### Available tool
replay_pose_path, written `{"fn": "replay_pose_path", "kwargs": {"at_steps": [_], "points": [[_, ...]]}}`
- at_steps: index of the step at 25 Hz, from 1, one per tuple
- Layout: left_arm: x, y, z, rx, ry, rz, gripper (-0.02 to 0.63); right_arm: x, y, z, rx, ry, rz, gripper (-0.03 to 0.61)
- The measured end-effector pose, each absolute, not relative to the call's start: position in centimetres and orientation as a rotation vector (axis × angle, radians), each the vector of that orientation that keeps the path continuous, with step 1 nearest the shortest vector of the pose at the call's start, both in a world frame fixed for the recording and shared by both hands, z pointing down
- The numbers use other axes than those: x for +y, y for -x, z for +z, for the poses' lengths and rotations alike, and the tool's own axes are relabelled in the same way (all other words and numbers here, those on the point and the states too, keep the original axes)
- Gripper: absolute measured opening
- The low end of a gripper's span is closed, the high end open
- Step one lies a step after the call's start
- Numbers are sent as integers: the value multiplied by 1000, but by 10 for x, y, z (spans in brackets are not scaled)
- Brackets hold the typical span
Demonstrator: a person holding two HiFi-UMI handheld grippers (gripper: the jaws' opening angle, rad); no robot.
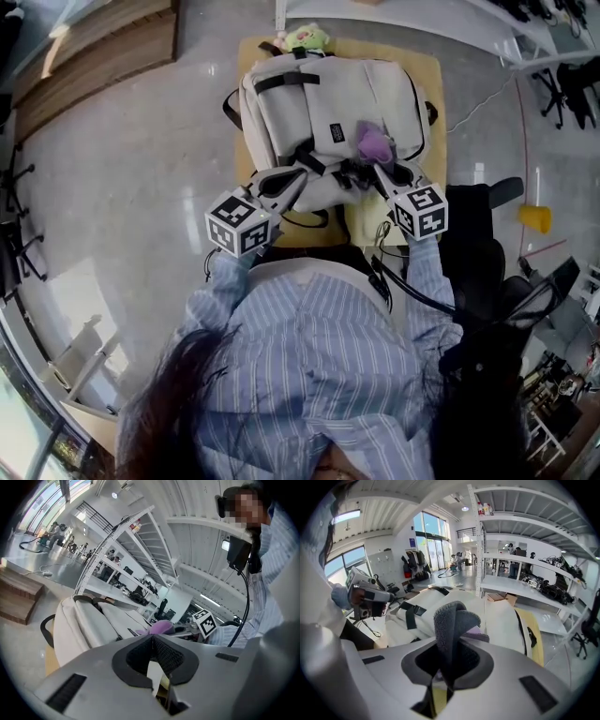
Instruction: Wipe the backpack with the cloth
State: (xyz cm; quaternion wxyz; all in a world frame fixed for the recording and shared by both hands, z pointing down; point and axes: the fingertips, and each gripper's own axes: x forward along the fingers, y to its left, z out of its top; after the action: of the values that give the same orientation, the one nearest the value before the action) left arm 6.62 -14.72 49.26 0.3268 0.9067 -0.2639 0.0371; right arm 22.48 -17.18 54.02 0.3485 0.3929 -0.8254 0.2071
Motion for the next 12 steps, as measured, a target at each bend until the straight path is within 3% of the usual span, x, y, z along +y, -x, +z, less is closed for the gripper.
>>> {"fn": "replay_pose_path", "kwargs": {"at_steps": [12], "points": [[-152, -73, 492, -695, -2370, 96, 6, -110, -230, 547, -2099, -972, 626, 41]]}}
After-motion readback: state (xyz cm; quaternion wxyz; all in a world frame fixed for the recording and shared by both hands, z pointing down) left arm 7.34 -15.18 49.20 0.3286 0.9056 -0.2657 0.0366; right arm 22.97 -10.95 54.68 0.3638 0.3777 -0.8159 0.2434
